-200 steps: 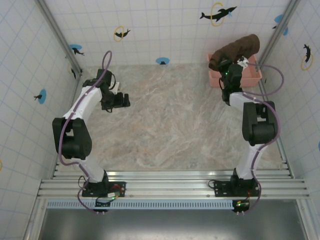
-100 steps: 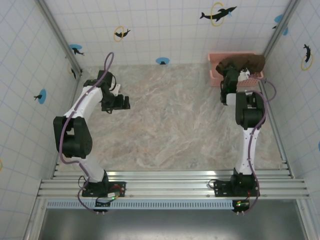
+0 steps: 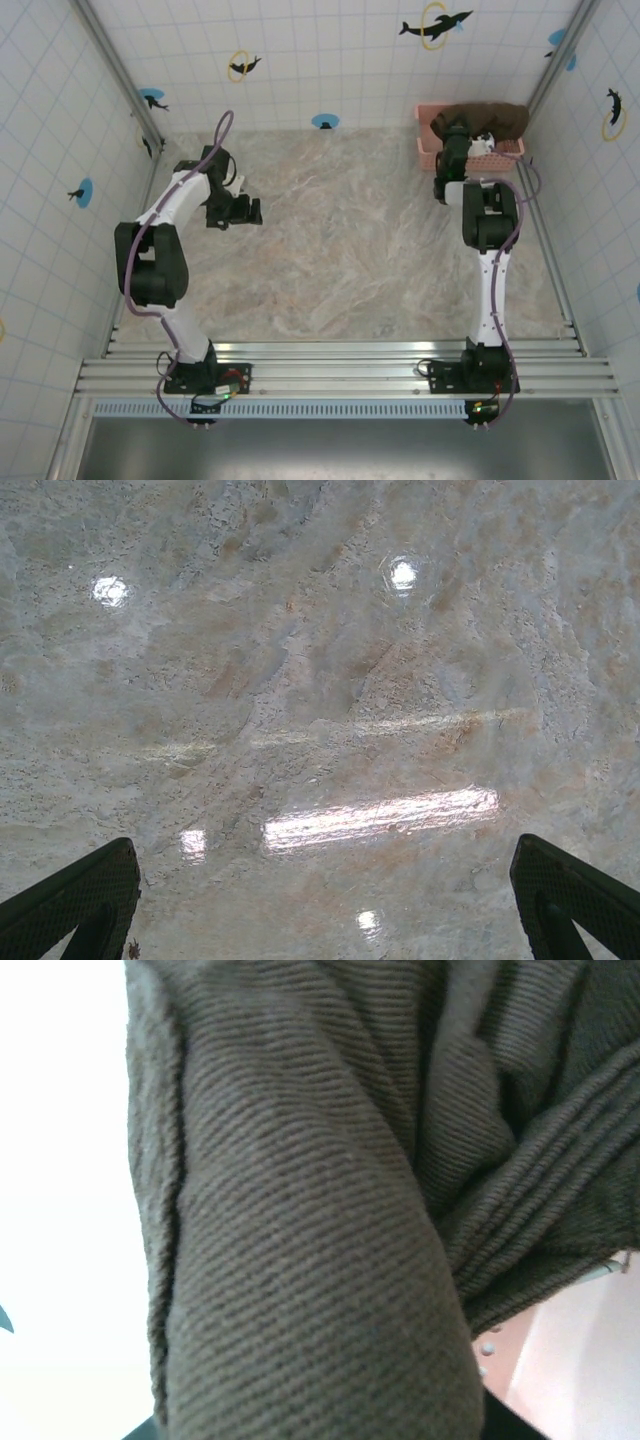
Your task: Roll up the long pants
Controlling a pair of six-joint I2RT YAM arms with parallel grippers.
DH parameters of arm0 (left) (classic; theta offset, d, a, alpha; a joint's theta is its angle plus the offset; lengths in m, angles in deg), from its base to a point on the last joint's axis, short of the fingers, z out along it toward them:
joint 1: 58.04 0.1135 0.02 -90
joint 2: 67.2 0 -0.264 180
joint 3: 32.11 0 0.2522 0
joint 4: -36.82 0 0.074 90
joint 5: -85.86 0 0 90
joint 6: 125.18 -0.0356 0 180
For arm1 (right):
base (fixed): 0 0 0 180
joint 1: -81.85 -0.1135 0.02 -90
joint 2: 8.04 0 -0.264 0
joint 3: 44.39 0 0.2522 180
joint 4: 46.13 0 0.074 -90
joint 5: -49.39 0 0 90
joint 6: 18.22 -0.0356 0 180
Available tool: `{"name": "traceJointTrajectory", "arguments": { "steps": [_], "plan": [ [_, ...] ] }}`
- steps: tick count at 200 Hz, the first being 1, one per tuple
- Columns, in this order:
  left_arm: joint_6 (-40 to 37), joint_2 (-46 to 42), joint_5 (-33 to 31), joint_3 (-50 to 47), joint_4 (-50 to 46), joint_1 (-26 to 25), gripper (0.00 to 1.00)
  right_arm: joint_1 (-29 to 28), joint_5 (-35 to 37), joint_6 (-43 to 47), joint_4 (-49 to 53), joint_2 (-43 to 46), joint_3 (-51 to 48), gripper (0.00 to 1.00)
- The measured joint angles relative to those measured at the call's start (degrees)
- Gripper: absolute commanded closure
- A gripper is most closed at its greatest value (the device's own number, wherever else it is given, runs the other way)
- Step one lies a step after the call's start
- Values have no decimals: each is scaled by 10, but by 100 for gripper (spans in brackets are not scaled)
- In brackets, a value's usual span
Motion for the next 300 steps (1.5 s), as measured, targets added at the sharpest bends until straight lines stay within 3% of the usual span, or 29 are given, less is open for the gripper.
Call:
{"name": "traceJointTrajectory", "arguments": {
  "steps": [13,15,16,20,88,157,184,204,243,264,300],
  "plan": [
    [0,0,0,1,-1,0,3,-2,-2,7,-6,1,5,33],
    [0,0,0,1,-1,0,3,-3,-3,11,-8,2,5,12],
    [0,0,0,1,-1,0,3,-4,-3,11,-8,2,5,6],
    [0,0,0,2,-1,0,3,-5,-5,11,-8,3,7,0],
    [-5,0,0,1,-1,0,3,-26,-23,9,85,38,-10,0],
    [-14,-2,0,-14,3,0,3,-49,36,-20,242,291,-137,0],
    [-14,-7,0,-27,16,0,3,-48,33,-1,250,363,-178,0],
    [-14,-11,-1,-35,35,0,3,-40,2,48,275,408,-201,0],
    [-11,-44,-23,-103,134,0,3,-36,-69,234,427,566,-229,0],
    [-11,-76,-46,-150,208,0,3,-21,-109,313,470,694,-295,0],
    [-56,-160,-89,-277,397,0,3,61,-177,429,516,860,-459,0]
  ]
}}
